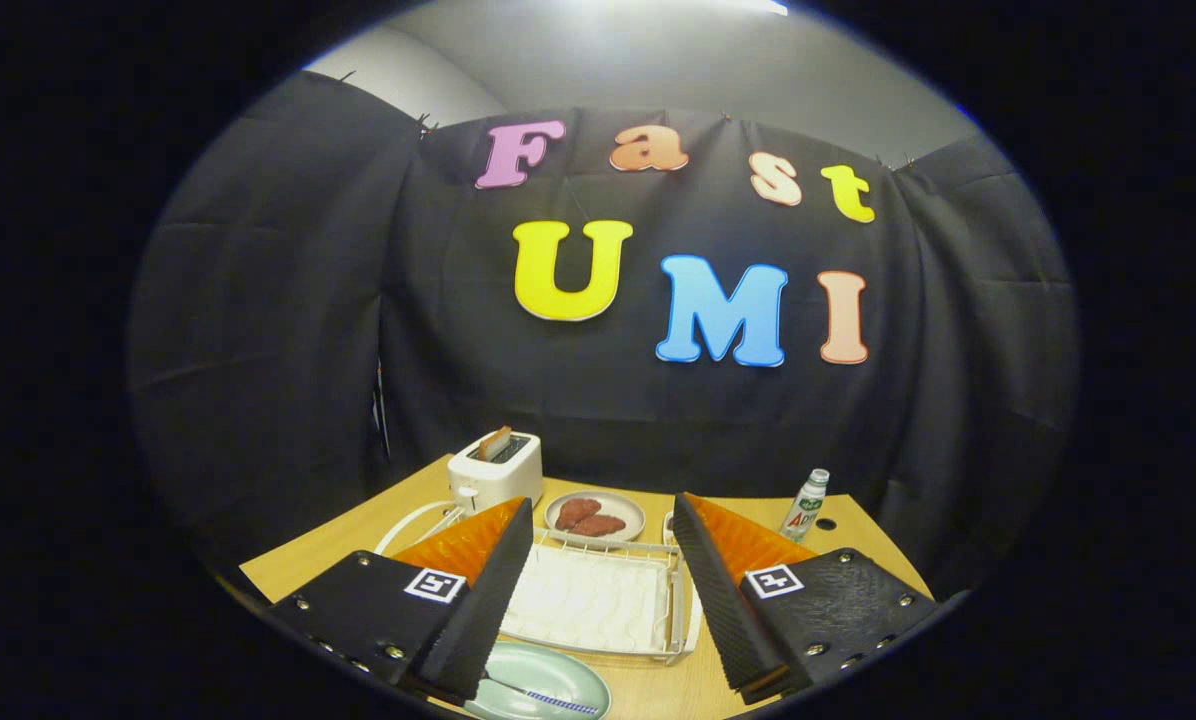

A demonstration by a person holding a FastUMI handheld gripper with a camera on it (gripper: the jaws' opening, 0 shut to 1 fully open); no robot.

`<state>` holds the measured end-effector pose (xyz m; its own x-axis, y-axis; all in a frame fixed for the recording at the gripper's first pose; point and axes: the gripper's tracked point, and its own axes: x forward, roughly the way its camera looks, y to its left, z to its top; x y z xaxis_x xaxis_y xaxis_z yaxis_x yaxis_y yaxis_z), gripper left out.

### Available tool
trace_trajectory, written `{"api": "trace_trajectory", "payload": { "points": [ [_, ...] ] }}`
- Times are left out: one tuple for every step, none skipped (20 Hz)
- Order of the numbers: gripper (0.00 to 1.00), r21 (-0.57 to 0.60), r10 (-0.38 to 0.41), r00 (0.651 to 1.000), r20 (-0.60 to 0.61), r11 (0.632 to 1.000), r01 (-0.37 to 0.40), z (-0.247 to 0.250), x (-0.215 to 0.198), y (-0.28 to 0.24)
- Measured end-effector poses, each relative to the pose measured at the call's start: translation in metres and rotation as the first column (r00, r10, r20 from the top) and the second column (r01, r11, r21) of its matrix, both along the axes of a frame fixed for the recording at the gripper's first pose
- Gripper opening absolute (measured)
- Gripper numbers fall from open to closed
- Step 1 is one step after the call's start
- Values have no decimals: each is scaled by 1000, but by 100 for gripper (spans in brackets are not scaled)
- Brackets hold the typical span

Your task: Take the plate from the dish rack, then take the spoon from the basket and place it into the plate.

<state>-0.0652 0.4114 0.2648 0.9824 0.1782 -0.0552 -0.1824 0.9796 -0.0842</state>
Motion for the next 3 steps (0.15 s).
{"api": "trace_trajectory", "payload": {
  "points": [
    [86,14,-11,1000,14,1000,11,8,1,-6],
    [87,26,-24,1000,20,999,24,13,3,-14],
    [87,37,-36,999,24,999,35,15,6,-21]
  ]
}}
